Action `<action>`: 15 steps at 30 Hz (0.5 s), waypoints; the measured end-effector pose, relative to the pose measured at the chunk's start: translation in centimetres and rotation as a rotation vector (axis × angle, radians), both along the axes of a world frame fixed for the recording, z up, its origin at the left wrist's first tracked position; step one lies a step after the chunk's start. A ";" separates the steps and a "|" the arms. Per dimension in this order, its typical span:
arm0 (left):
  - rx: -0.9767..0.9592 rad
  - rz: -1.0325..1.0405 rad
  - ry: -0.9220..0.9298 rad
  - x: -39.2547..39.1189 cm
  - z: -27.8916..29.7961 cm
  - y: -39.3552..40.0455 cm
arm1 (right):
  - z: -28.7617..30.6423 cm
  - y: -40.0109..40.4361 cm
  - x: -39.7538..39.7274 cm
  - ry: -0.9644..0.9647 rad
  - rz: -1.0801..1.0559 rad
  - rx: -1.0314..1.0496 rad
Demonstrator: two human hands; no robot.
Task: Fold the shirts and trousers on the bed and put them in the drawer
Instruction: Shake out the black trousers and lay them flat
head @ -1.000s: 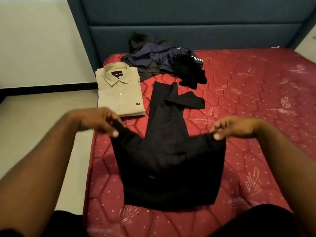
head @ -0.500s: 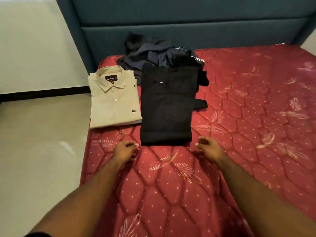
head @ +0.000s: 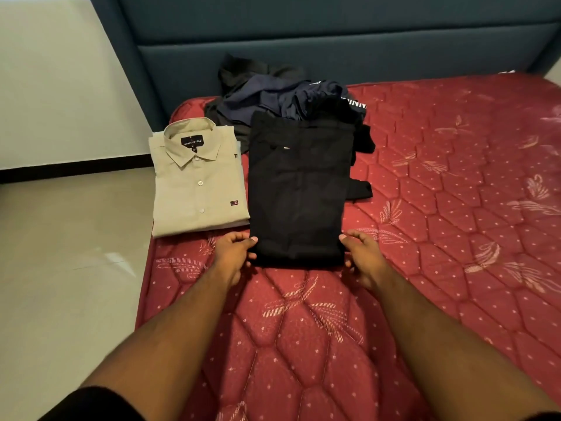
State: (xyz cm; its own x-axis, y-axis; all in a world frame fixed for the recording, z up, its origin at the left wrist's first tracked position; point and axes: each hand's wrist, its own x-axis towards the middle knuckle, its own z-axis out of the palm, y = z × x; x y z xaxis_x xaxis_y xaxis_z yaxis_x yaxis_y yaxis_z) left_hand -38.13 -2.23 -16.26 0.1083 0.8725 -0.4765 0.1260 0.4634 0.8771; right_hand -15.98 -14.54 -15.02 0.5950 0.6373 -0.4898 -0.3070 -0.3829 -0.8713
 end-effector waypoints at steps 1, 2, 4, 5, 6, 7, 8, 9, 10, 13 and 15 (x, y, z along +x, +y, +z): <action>-0.007 -0.008 -0.006 0.0 0.2 0.0 | 0.4 0.1 0.1 -0.003 0.026 -0.010; -0.001 -0.025 -0.001 -0.1 0.5 -0.1 | 0.8 0.0 0.1 -0.012 0.052 -0.015; 0.063 -0.048 0.025 -0.5 1.5 -0.4 | 1.8 -0.5 0.0 -0.034 0.084 0.020; 0.105 -0.048 0.025 -0.9 2.1 -0.5 | 2.4 -0.9 -0.1 -0.039 0.092 0.055; 0.149 -0.057 0.007 -1.3 2.9 -0.6 | 3.1 -1.4 -0.1 -0.042 0.098 0.094; 0.203 -0.085 -0.021 -1.9 4.0 -0.7 | 3.9 -2.0 -0.1 -0.053 0.106 0.137; 0.260 -0.127 -0.046 -2.7 4.9 -0.9 | 4.7 -2.6 -0.1 -0.070 0.119 0.169; 0.323 -0.177 -0.065 -3.3 6.4 -1.1 | 6.1 -3.2 -0.2 -0.104 0.132 0.203; 0.376 -0.221 -0.067 -3.8 7.4 -1.2 | 7.1 -3.6 -0.4 -0.146 0.143 0.226; 0.476 -0.242 -0.065 -4.8 11.7 -2.0 | 11.7 -4.6 -1.2 -0.294 0.159 0.319; 0.560 -0.259 -0.054 -5.3 15.5 -2.5 | 15.7 -5.0 -1.8 -0.371 0.149 0.413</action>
State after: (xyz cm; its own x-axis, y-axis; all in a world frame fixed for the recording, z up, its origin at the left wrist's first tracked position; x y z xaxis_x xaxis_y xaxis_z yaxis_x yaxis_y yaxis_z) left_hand -43.45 -4.74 -0.71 0.3615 0.9306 0.0582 0.1218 -0.1091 0.9865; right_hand -17.80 -19.58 0.71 0.5687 0.8215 0.0417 0.0788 -0.0040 -0.9969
